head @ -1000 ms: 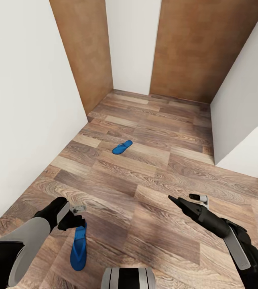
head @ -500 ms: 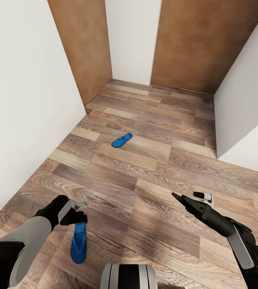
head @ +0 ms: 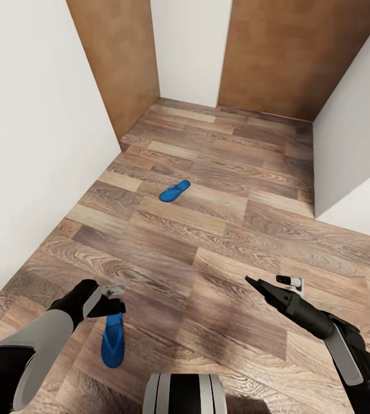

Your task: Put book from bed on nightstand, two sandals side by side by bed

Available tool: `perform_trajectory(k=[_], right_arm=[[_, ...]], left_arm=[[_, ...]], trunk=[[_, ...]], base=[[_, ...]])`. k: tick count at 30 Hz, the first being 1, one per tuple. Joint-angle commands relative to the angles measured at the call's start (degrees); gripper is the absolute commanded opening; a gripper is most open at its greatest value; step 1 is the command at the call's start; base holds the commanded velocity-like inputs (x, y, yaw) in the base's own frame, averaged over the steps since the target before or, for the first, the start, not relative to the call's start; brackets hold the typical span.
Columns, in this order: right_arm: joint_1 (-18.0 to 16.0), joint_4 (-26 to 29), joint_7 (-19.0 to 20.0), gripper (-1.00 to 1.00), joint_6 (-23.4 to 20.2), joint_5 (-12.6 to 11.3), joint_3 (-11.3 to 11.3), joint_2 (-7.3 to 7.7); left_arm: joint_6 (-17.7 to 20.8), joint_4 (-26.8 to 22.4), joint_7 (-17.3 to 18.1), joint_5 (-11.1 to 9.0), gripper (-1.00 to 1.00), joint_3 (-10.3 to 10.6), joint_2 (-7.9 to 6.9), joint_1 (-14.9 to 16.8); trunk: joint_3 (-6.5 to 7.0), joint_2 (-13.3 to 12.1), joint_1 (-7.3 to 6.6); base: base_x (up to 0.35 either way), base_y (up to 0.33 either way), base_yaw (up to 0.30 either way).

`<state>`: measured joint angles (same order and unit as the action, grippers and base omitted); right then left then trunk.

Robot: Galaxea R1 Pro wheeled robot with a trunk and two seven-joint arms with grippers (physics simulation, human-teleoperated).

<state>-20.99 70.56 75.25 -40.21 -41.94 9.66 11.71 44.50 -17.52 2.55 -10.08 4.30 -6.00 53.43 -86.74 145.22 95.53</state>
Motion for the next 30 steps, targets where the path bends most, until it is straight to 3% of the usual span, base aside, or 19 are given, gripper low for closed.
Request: perform_trajectory(k=[1,30], right_arm=[[-0.02,0.0,-0.08,1.0,-0.49,-0.24,0.0,0.02],[-0.02,0.01,-1.15,1.0,-0.48,-0.25,0.01,-0.02]], left_arm=[[-0.06,-0.07,0.02,-0.41,1.0,0.45,-0.1,0.01],[-1.81,-0.05,0.1,-0.5,1.0,0.53,-0.71,0.01]], trunk=[[-0.26,0.03,0.01],[-6.69,0.42,0.76]], base=[[0.0,0.0,0.0],[0.0,0.0,0.0]])
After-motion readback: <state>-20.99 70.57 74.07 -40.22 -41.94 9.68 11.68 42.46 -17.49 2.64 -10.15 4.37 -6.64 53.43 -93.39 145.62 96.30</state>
